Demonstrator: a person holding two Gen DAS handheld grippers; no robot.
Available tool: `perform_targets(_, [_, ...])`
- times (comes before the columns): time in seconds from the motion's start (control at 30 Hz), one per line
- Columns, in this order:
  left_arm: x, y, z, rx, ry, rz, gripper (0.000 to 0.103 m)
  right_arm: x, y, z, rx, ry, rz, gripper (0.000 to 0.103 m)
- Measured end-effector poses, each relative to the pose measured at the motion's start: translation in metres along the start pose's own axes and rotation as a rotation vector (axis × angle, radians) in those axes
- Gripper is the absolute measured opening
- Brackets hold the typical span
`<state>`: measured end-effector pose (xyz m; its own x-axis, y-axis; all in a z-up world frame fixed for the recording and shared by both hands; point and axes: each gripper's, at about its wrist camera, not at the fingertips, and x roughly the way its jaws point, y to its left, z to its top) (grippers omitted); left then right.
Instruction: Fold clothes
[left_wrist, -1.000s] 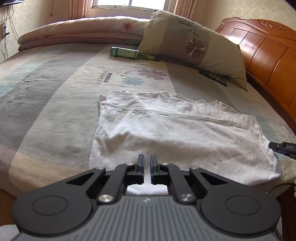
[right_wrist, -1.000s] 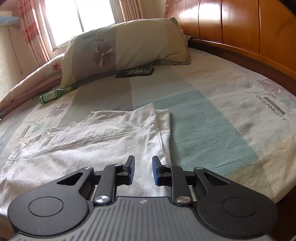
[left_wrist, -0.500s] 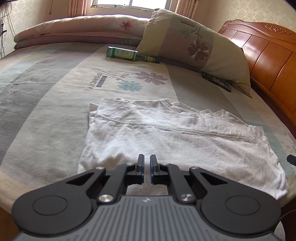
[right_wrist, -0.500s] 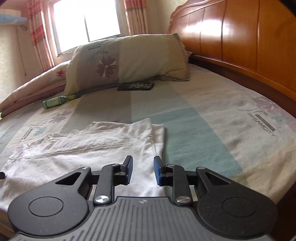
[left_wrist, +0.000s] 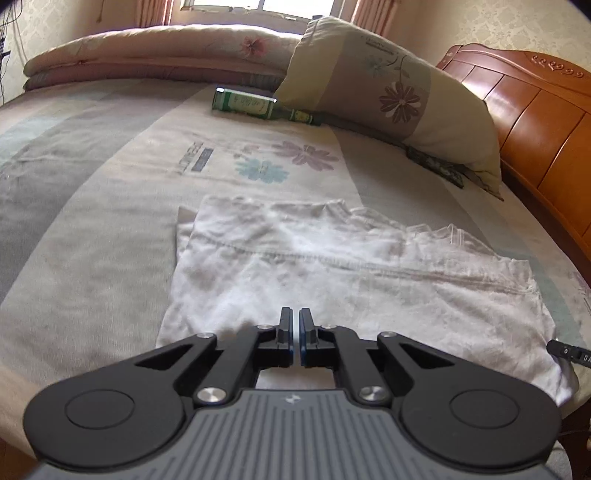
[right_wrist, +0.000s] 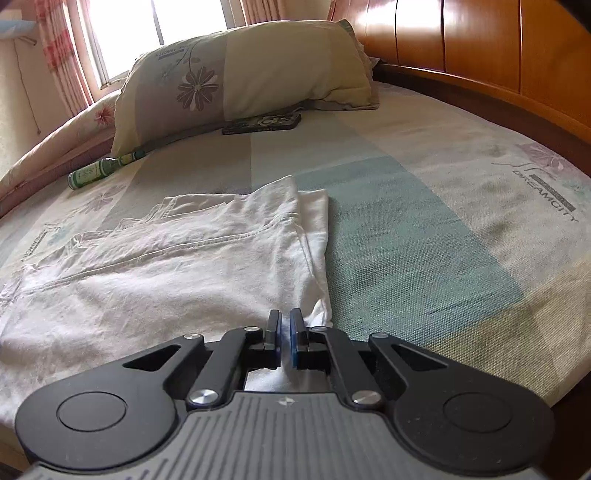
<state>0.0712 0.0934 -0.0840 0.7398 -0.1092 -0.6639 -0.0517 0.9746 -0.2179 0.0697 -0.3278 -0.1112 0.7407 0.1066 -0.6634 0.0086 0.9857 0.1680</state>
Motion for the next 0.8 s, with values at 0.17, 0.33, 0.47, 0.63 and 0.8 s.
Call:
perform_targets(0.17, [0.029, 0.014, 0.020, -0.042, 0.012, 0.043, 0.006, -0.001, -0.005, -0.001, 0.026, 0.000, 0.017, 0.007])
perform_targets(0.33, [0.046, 0.042, 0.024, -0.124, 0.025, 0.144, 0.006, 0.000, -0.007, -0.001, 0.020, 0.000, 0.028, 0.007])
perform_targets(0.47, [0.037, 0.043, 0.036, -0.114, -0.030, 0.111, 0.006, 0.000, -0.004, -0.002, 0.001, -0.004, 0.020, 0.007])
perform_targets(0.63, [0.059, 0.045, 0.038, -0.109, 0.010, 0.144, 0.006, 0.000, -0.003, -0.003, -0.003, -0.007, 0.015, 0.007])
perform_targets(0.8, [0.048, 0.043, 0.031, -0.116, 0.016, 0.084, 0.004, 0.000, -0.005, -0.003, 0.010, -0.004, 0.020, 0.007])
